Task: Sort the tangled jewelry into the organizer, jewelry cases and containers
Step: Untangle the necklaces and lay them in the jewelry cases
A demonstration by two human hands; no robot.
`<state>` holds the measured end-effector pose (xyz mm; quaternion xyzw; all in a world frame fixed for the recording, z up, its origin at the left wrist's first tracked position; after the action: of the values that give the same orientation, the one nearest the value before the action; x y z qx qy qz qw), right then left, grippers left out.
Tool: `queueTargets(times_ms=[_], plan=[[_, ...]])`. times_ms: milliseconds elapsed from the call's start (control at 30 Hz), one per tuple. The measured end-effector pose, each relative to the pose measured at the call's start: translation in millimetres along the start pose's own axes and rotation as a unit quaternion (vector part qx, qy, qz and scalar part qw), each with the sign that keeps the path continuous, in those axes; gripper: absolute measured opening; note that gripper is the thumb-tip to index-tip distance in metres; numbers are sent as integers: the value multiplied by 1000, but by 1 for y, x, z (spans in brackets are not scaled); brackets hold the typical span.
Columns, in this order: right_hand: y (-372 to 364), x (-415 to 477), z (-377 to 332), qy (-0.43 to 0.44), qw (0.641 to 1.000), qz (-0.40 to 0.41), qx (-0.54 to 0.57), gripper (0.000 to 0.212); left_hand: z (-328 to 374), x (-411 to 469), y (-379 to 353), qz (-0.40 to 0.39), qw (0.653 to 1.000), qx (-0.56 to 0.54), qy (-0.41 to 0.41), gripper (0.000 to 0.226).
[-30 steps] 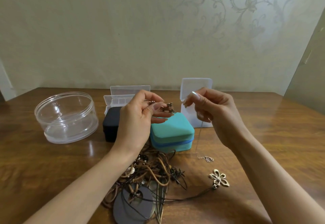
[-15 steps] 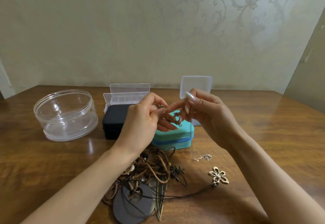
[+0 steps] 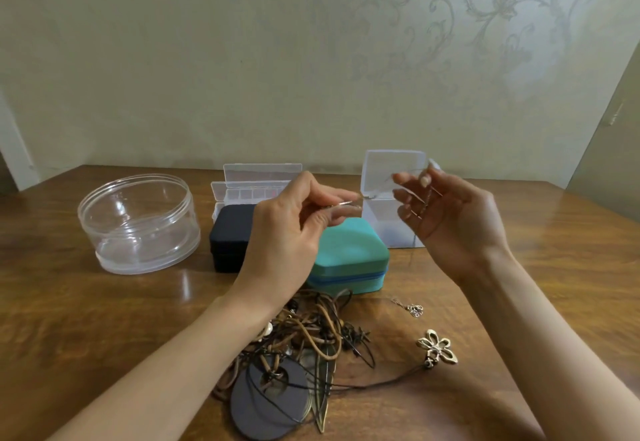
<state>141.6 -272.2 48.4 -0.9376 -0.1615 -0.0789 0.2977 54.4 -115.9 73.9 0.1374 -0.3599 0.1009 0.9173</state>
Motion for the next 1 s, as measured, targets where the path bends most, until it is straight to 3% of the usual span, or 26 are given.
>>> queueTargets(times_ms=[100, 267, 567, 767, 900, 1000], plan=[[-3, -1, -3, 11, 1000, -15, 23, 16, -16, 0, 4, 34, 989, -114, 92, 7], [-19, -5, -7, 21, 995, -82, 59, 26, -39, -7, -8, 9, 932, -261, 251, 8], [-29, -11, -10, 22, 994, -101, 26, 26, -41, -10, -17, -44, 920, -259, 290, 9], [-33, -13, -7, 8, 992, -127, -15, 31, -38, -16, -28, -113, 913, -235, 313, 25], [-38, -16, -10, 24, 988, -154, -19, 32, -49, -21, -27, -103, 887, -258, 370, 24], [-28, -11, -18, 62, 991, -121, 5, 30, -56, -22, -24, -82, 878, -260, 393, 12]])
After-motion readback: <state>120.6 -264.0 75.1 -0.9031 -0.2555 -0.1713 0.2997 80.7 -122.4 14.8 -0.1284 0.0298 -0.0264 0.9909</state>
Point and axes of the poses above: each hand's wrist, its own x-axis towards the middle knuckle, its own y-axis out of the back of the hand, z = x × y, the point moved 9 cm from there along x, towards the middle knuckle, and after that the axes turned 2 degrees about y, right-handed, at the moved point
